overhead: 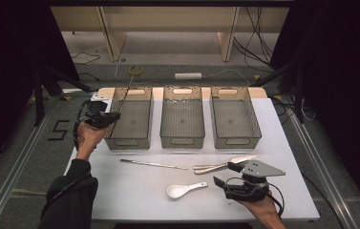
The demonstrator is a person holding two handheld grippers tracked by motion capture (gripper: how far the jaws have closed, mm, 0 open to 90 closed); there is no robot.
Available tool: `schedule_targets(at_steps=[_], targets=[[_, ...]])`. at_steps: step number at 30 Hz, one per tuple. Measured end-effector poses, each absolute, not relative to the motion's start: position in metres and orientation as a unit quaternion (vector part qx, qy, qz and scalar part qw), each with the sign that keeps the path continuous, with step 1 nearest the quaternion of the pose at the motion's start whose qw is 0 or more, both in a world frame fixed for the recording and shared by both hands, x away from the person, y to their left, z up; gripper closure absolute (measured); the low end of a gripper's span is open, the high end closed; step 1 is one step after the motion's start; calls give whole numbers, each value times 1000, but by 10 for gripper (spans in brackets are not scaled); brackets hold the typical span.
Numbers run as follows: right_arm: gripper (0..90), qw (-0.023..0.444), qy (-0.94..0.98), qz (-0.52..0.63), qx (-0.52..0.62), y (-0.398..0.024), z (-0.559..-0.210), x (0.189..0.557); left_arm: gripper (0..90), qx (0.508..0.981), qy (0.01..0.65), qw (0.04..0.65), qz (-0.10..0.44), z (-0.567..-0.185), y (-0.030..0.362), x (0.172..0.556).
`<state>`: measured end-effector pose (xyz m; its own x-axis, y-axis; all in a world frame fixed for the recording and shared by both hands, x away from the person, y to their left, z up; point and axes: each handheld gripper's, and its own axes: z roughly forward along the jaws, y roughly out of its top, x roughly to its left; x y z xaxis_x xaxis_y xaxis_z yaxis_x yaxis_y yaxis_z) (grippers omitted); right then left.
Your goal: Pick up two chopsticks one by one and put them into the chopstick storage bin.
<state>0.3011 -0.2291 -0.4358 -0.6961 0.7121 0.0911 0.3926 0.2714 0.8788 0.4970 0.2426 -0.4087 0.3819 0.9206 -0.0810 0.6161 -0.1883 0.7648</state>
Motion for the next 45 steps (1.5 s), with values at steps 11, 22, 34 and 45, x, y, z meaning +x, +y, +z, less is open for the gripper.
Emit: schedule_targets(at_steps=[11, 22, 34, 45], targets=[[270, 164, 781, 490, 351, -229, -435, 300, 845, 746, 524, 361, 195, -419, 242, 499], [270, 163, 782, 490, 350, -229, -435, 300, 748, 745, 529, 362, 186, -423, 243, 501], [270, 165, 781, 492, 347, -229, -434, 299, 425, 778, 491, 358, 159, -404, 235, 484], [270, 166, 781, 493, 346, -230, -433, 298, 286, 834, 416, 340, 124, -380, 217, 453]])
